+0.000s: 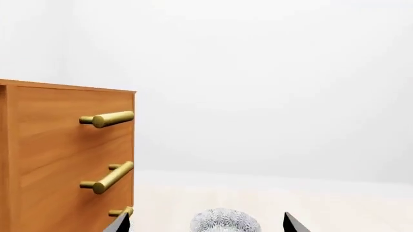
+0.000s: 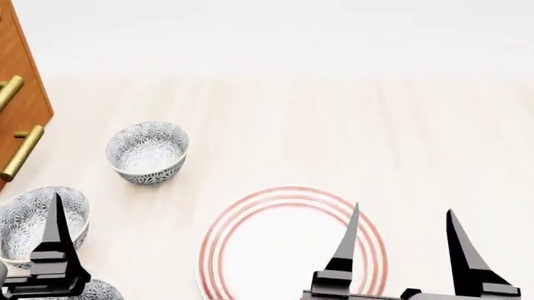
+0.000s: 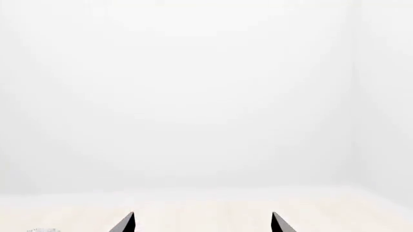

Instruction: Open the top drawer of the cabinet.

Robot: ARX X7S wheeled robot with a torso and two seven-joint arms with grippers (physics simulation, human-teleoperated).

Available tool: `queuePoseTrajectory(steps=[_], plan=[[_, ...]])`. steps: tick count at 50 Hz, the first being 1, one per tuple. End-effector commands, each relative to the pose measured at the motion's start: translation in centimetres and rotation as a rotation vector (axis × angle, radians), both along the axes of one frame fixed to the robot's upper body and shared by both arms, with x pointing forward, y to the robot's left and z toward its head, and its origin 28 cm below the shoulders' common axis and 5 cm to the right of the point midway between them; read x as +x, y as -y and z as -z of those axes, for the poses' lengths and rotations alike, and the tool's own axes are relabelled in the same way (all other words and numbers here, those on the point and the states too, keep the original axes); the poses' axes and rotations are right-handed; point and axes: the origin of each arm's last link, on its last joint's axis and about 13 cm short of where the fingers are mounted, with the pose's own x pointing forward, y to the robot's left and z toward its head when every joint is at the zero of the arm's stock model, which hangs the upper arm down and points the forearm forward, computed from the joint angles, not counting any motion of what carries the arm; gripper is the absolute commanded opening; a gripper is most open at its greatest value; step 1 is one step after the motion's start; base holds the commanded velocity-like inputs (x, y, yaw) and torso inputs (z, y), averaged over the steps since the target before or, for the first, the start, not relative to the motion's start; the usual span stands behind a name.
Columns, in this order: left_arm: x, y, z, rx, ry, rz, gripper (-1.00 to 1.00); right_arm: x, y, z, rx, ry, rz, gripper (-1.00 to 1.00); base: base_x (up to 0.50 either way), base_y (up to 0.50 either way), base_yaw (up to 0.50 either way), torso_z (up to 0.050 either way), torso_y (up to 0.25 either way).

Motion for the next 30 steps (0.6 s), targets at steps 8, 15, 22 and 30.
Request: queuePoseTrajectory(steps=[8, 15, 22, 30], plan=[[-0.34, -0.14, -0.63, 0.003, 0.006, 0.01, 1.0, -0.46, 0.4, -1.18, 0.0, 0.053, 0.01, 1.0, 0.5, 0.0, 0.0, 0.0, 0.0], [-0.46, -0.01, -0.42, 0.013, -0.007, 0.029, 1.0, -0.57, 0.31, -1.04, 0.0, 0.05, -0.007, 1.0, 0.5, 0.0, 0.0, 0.0, 0.002], [-0.58, -0.06, -0.51, 0.021, -0.001, 0.029, 1.0, -0.69, 0.33, -0.97, 0.006, 0.049, -0.019, 1.0, 0.5, 0.0, 0.0, 0.0, 0.0], [-0.7, -0.29, -0.69, 0.022, -0.02, 0.061, 1.0, -1.01, 0.14, -0.55, -0.028, 0.057, -0.047, 1.0, 0.5, 0.0, 0.0, 0.0, 0.0]])
